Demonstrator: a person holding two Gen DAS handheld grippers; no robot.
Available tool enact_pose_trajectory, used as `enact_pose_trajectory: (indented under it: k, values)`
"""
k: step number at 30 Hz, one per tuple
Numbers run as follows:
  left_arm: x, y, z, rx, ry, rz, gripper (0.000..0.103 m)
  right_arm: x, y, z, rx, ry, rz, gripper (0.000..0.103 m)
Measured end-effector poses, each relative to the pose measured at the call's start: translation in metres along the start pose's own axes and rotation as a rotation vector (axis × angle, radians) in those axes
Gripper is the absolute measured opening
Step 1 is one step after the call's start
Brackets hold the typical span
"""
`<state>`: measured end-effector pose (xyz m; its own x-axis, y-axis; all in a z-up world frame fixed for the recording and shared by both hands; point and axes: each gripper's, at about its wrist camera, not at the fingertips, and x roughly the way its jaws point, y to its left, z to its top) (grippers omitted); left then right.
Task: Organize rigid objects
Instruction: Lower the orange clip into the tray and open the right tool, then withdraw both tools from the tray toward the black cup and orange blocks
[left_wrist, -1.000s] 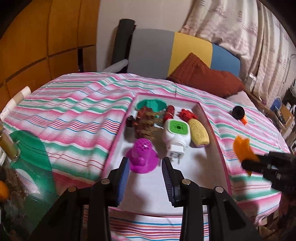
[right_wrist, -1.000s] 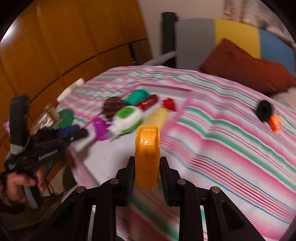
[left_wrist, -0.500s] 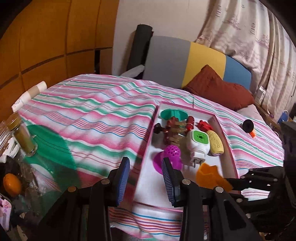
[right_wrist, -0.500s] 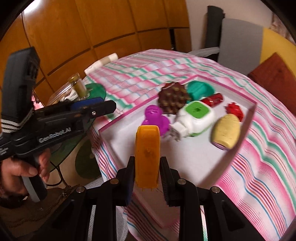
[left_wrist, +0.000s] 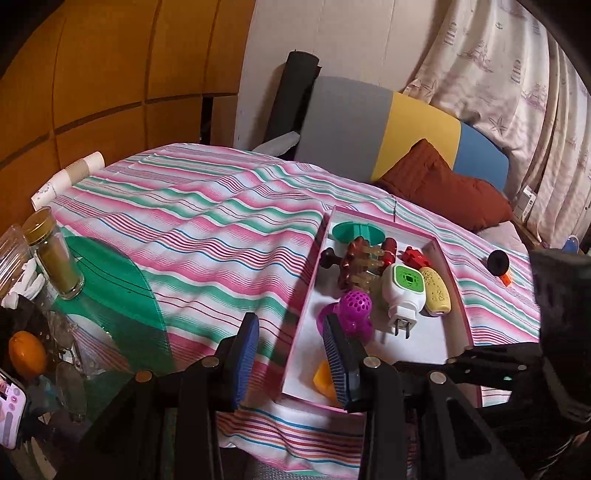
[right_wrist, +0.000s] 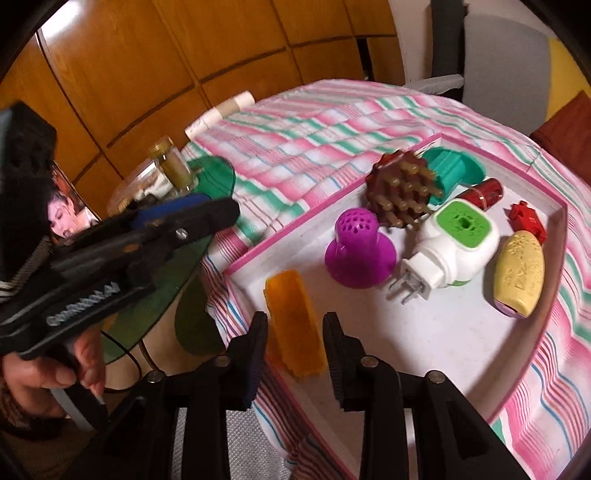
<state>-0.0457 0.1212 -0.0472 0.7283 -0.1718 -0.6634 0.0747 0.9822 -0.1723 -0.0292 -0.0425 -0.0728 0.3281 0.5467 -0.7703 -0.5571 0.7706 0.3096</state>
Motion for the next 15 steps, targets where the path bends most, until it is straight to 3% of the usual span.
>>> enact_pose_trajectory:
  k: [8, 15]
  values:
    - [0.005, -0.025, -0.001, 0.037, 0.019, -0.063, 0.036, -0.051, -0.029, -0.013, 0.088, -0.103, -0.067, 0.035]
    - [0.008, -0.068, -0.004, 0.124, 0.043, -0.149, 0.036, -0.090, -0.073, -0.027, 0.190, -0.176, -0.175, 0.035]
